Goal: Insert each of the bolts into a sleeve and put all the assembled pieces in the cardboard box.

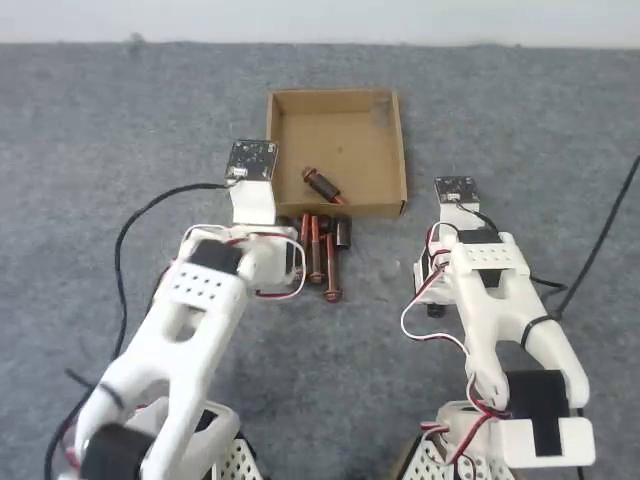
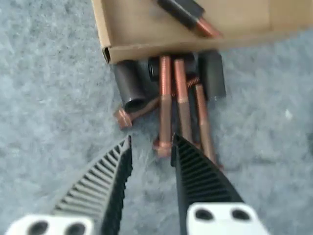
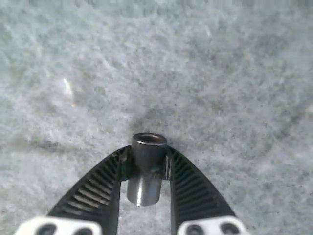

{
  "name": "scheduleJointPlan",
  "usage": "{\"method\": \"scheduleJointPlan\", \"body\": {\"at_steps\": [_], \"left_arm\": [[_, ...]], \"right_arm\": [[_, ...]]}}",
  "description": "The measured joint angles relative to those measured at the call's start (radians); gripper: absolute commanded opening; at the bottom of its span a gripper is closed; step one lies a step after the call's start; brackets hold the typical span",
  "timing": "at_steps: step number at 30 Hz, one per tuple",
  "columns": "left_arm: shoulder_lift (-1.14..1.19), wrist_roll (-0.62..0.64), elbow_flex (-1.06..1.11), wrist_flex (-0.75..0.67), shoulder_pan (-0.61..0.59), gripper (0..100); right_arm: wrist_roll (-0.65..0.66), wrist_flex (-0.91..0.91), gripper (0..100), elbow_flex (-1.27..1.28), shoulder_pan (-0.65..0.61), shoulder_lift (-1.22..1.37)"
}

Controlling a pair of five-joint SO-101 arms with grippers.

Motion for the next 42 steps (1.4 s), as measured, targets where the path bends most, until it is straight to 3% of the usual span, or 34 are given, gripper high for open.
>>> {"method": "scheduleJointPlan", "body": {"at_steps": [8,16,35,42], "left_arm": [[0.209,0.052,0.0,-0.186,0.015,12],[0.241,0.055,0.0,-0.203,0.133,12],[0.241,0.058,0.011,-0.207,0.066,12],[0.288,0.064,0.015,-0.23,0.066,1]], "right_arm": [[0.0,-0.025,1.0,0.017,0.0,0.0],[0.0,-0.025,1.0,0.017,0.0,0.0],[0.0,-0.025,0.9,0.017,0.0,0.0],[0.0,-0.025,0.9,0.017,0.0,0.0]]}}
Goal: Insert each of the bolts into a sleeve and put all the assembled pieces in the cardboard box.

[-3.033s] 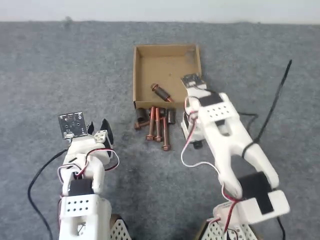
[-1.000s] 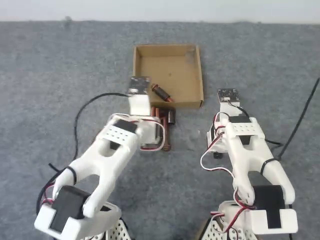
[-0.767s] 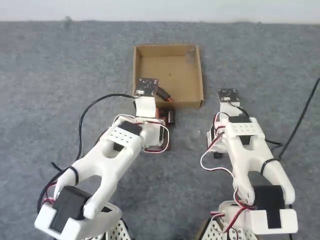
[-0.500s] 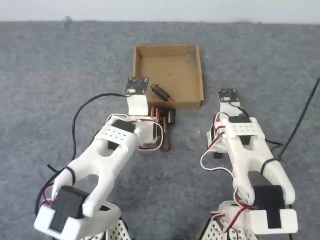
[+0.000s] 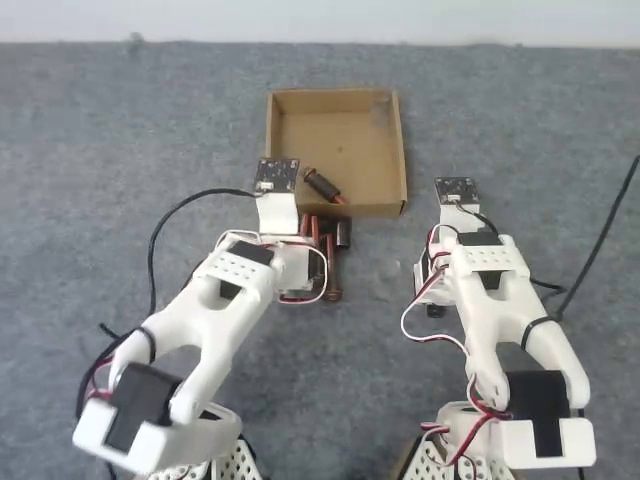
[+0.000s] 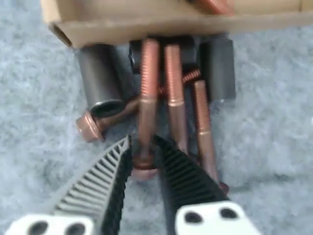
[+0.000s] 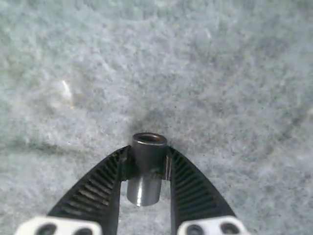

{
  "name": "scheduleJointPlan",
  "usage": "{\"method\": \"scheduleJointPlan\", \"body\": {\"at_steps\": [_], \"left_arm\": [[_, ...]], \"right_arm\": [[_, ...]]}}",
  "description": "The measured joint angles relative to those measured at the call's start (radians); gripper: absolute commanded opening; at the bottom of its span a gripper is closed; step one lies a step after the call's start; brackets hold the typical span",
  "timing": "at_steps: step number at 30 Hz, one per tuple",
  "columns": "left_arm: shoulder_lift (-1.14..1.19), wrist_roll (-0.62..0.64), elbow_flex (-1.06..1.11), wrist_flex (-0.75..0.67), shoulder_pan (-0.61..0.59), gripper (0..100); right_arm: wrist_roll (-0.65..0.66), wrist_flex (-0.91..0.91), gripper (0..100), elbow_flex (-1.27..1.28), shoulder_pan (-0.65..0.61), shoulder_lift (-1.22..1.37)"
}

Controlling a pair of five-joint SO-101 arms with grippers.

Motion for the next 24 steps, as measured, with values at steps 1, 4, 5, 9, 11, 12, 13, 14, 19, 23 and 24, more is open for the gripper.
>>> {"method": "scheduleJointPlan", "body": {"at_steps": [1,4,5,9,11,12,13,14,19,23,24], "left_arm": [[0.026,-0.006,-0.014,0.003,0.002,2],[0.08,-0.006,-0.074,0.043,0.002,2],[0.091,-0.006,-0.087,0.054,0.002,2],[0.098,-0.006,-0.1,0.064,0.002,2],[0.098,-0.006,-0.101,0.066,0.002,2],[0.098,-0.008,-0.101,0.066,0.002,1],[0.098,-0.02,-0.101,0.066,0.002,1],[0.098,-0.043,-0.101,0.071,0.002,1],[0.058,-0.238,-0.101,0.178,0.025,1],[-0.031,-0.531,-0.098,0.276,0.012,1],[-0.063,-0.609,-0.098,0.305,-0.005,1]], "right_arm": [[0.0,0.0,0.9,0.0,0.0,0.0],[0.0,0.0,0.9,0.0,0.0,0.0],[0.0,0.0,0.9,0.0,0.0,0.0],[0.0,0.0,0.9,0.0,0.0,0.0],[0.0,0.0,0.9,0.0,0.0,0.0],[0.0,0.0,0.9,0.0,0.0,0.0],[0.0,0.0,0.9,0.0,0.0,0.0],[0.0,0.0,0.9,0.0,0.0,0.0],[0.0,0.0,0.9,0.0,0.0,0.0],[0.008,0.0,0.9,0.0,0.0,0.0],[0.014,0.0,0.9,0.0,0.0,0.0]]}}
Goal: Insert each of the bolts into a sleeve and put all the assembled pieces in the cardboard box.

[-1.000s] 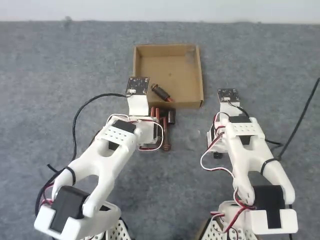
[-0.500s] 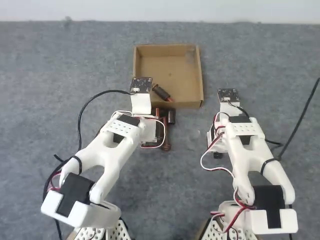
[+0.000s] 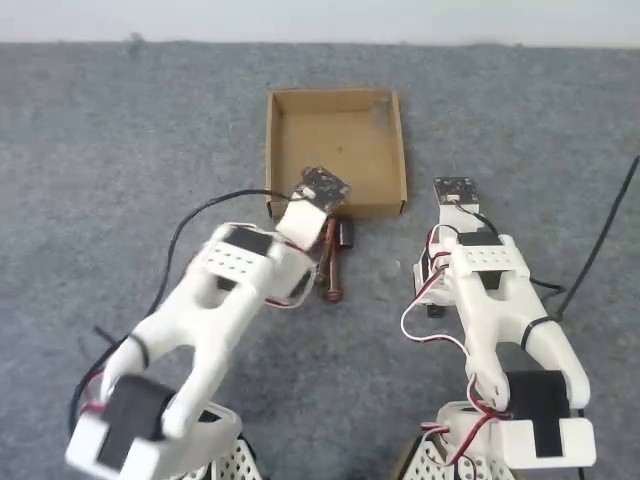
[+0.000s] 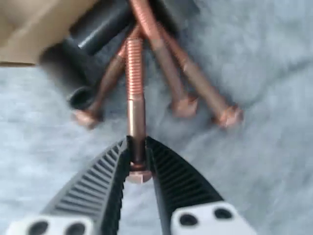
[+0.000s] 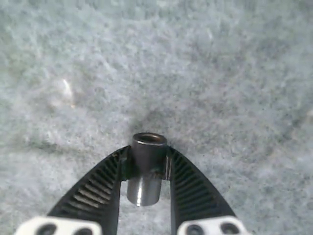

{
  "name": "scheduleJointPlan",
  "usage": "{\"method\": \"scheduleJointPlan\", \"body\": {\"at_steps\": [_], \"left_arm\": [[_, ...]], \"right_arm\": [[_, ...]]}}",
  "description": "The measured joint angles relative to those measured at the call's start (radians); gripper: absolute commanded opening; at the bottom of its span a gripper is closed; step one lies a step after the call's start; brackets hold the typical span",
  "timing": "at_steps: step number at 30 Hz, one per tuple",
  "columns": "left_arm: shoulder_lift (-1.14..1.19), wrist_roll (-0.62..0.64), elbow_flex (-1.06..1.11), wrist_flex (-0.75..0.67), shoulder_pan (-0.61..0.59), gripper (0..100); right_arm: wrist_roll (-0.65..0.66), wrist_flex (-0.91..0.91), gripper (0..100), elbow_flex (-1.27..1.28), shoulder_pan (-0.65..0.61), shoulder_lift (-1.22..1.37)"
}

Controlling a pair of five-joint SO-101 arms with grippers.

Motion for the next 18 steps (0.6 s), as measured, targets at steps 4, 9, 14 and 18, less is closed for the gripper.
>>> {"method": "scheduleJointPlan", "body": {"at_steps": [4,9,14,18], "left_arm": [[-0.132,-0.281,0.0,0.083,-0.104,1],[-0.216,-0.637,0.048,0.118,-0.293,1],[-0.216,-0.718,0.052,0.095,-0.394,7],[-0.196,-0.72,0.052,0.091,-0.4,14]], "right_arm": [[0.008,0.0,0.9,0.0,0.0,0.0],[0.009,0.0,0.9,0.0,0.0,0.0],[0.009,0.0,0.9,0.0,0.0,0.0],[0.009,0.0,0.9,0.0,0.0,0.0]]}}
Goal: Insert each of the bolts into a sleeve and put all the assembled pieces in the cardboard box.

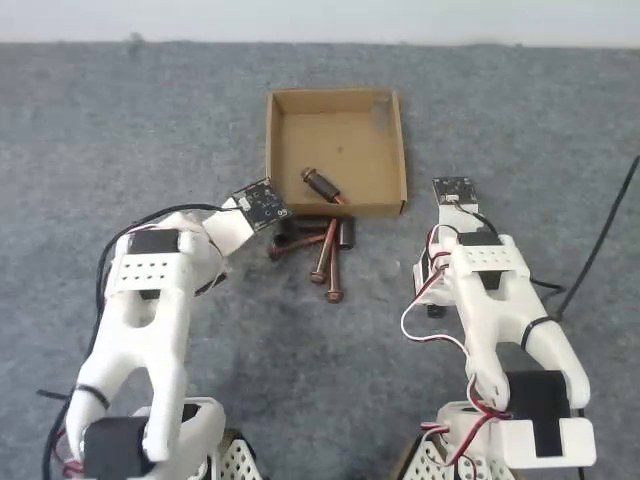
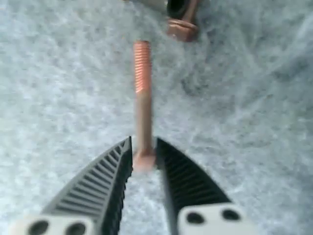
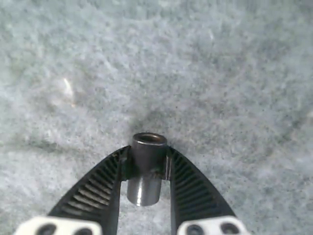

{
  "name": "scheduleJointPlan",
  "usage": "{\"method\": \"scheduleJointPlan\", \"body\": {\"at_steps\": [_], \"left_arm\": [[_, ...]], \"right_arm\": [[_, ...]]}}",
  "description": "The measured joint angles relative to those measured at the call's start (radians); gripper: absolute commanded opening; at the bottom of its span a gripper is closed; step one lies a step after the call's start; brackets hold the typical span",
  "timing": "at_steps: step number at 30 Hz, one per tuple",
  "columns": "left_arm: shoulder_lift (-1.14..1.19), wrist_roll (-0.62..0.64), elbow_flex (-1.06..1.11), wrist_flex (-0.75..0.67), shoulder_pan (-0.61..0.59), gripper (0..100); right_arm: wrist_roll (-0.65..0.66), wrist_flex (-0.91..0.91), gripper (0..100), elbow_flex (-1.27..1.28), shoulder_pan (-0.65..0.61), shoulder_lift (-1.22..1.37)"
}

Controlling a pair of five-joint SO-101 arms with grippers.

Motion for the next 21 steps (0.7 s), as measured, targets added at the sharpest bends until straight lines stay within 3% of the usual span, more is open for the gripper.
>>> {"method": "scheduleJointPlan", "body": {"at_steps": [7,10,14,21], "left_arm": [[0.012,0.058,0.0,-0.014,-0.008,14],[-0.038,0.13,0.0,-0.014,-0.032,9],[-0.157,0.281,0.041,-0.008,-0.035,1],[-0.221,0.635,0.098,0.127,0.009,1]], "right_arm": [[0.0,-0.011,0.9,0.015,0.0,0.0],[0.0,-0.017,0.9,0.02,0.0,0.0],[0.0,-0.017,0.9,0.02,0.0,0.0],[0.0,-0.017,0.9,0.02,0.0,0.0]]}}
